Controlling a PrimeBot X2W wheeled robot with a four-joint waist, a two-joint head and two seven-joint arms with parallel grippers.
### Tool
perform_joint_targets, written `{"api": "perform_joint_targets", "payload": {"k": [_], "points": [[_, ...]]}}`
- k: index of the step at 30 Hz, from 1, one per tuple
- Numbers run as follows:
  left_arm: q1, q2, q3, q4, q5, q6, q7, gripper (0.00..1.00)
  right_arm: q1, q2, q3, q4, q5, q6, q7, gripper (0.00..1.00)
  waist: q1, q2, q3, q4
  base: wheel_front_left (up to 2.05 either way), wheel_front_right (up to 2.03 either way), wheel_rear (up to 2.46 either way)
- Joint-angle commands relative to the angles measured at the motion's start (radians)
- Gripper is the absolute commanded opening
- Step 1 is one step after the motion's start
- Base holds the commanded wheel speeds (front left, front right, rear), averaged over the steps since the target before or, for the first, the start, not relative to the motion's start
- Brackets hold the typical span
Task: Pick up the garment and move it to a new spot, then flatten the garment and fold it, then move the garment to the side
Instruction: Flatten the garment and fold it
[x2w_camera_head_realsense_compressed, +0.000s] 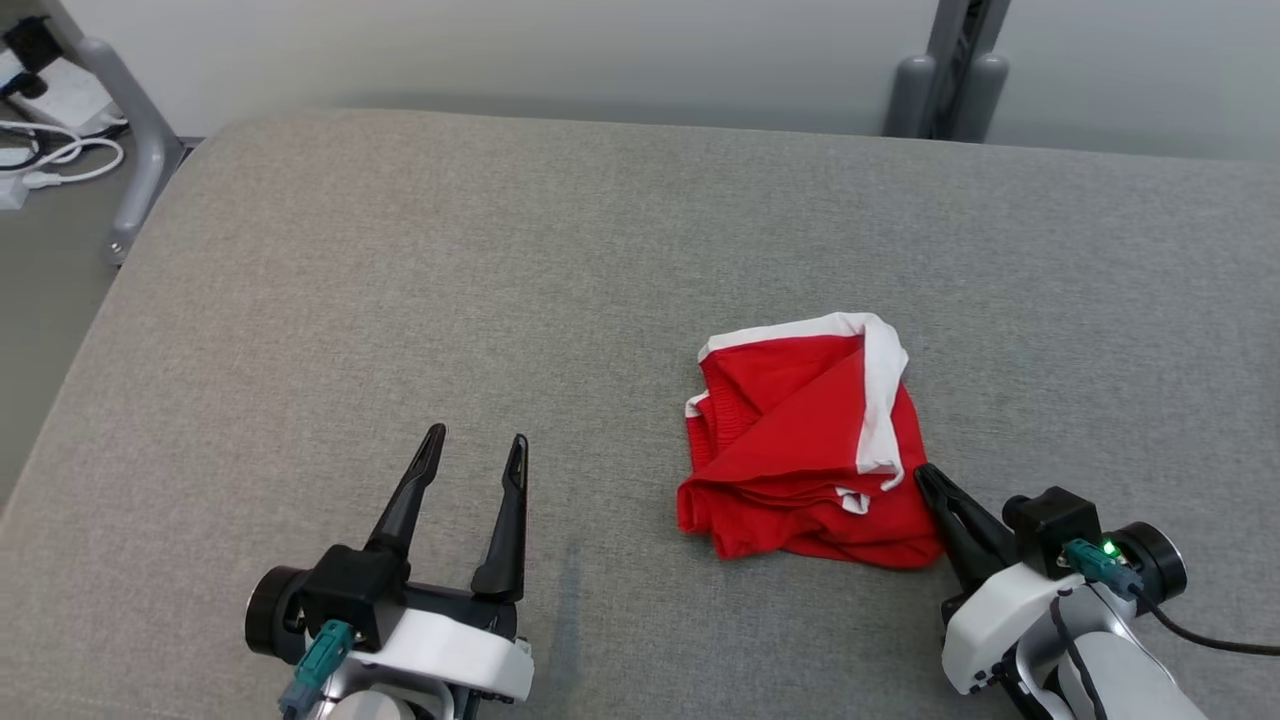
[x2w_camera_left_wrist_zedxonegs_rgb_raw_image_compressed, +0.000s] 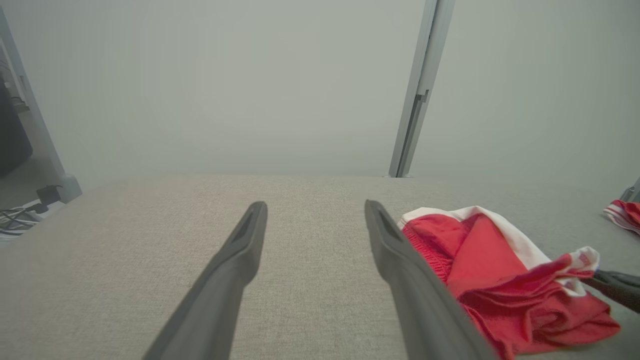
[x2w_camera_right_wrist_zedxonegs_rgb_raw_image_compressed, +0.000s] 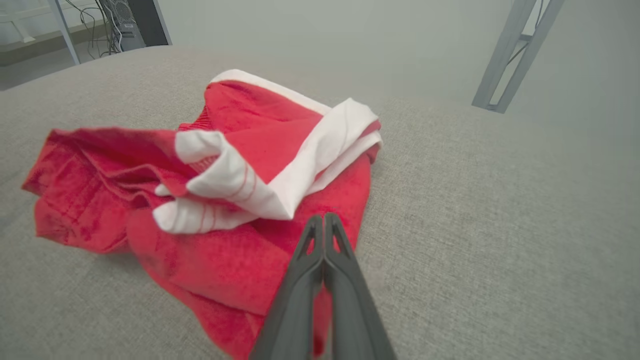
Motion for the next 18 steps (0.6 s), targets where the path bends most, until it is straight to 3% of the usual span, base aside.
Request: {"api": "perform_joint_targets", "payload": {"k": [1, 18], "points": [[-0.018, 0.004, -0.001, 0.0, -0.004, 0.003, -0.005, 1.0, -0.016, -0.015, 0.018, 0.023, 0.021, -0.001, 0.006, 0.0, 0.0, 0.0, 0.015, 0.027, 0.0, 0.0, 0.0], [-0.02, 0.004, -0.024, 0.015, -0.015, 0.022, -0.005, 1.0, -0.093, -0.058, 0.181, 0.136, 0.119, -0.001, 0.05, 0.0, 0.0, 0.0, 0.007, 0.098, 0.0, 0.0, 0.0]]}}
